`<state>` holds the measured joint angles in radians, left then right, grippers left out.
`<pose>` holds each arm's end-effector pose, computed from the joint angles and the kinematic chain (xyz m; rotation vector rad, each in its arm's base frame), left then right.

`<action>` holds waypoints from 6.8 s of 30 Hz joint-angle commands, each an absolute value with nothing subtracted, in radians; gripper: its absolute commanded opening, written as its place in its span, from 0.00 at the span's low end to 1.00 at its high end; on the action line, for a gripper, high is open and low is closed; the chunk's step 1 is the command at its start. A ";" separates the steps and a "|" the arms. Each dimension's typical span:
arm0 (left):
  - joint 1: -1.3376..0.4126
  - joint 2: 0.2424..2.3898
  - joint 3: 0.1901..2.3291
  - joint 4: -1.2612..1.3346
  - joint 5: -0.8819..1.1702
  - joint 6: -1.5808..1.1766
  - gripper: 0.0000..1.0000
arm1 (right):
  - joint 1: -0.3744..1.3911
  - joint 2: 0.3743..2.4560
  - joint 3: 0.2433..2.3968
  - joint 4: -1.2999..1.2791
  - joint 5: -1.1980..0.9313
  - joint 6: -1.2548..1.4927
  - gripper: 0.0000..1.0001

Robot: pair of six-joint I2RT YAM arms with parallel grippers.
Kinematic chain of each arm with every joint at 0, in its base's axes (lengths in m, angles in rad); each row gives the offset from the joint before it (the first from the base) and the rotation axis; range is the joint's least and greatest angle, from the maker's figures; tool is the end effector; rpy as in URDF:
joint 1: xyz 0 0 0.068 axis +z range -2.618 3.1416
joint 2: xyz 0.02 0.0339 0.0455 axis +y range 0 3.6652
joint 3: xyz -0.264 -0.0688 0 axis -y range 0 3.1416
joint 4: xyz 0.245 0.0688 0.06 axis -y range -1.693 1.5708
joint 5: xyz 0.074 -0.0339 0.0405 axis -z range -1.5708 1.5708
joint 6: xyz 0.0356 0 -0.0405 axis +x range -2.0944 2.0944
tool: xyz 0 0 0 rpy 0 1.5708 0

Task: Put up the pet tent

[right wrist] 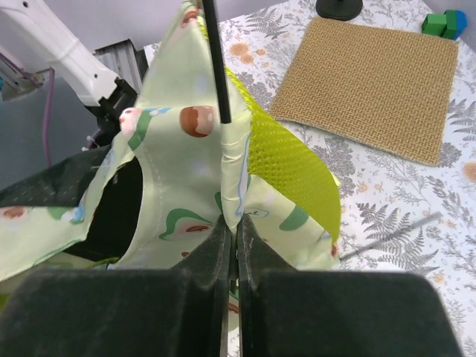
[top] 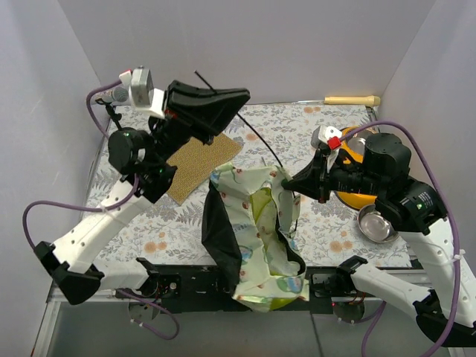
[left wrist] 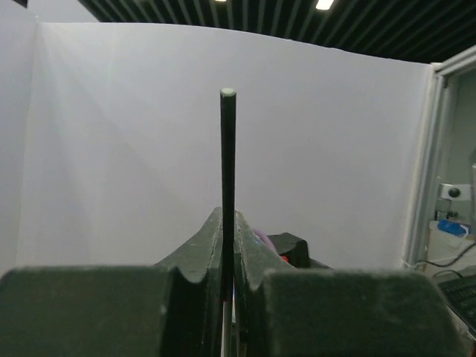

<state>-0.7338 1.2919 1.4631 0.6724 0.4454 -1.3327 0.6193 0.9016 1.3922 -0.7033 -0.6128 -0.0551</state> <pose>0.1747 -0.1782 0.5474 0.2402 0.9928 -2.0832 0.1061 0.1008 0.4671 -1.0216 1.5351 0.9443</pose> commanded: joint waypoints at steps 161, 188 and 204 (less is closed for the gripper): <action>-0.997 1.249 0.857 0.700 0.742 -1.117 0.69 | 0.663 0.916 1.543 -0.925 -0.608 -0.391 0.01; -0.913 0.997 0.772 0.376 0.706 -0.954 0.00 | 0.663 0.873 1.571 -1.310 -0.460 -0.716 0.01; -0.910 0.927 0.730 0.350 0.689 -0.919 0.00 | 0.669 0.905 1.393 -1.313 -0.410 -0.785 0.01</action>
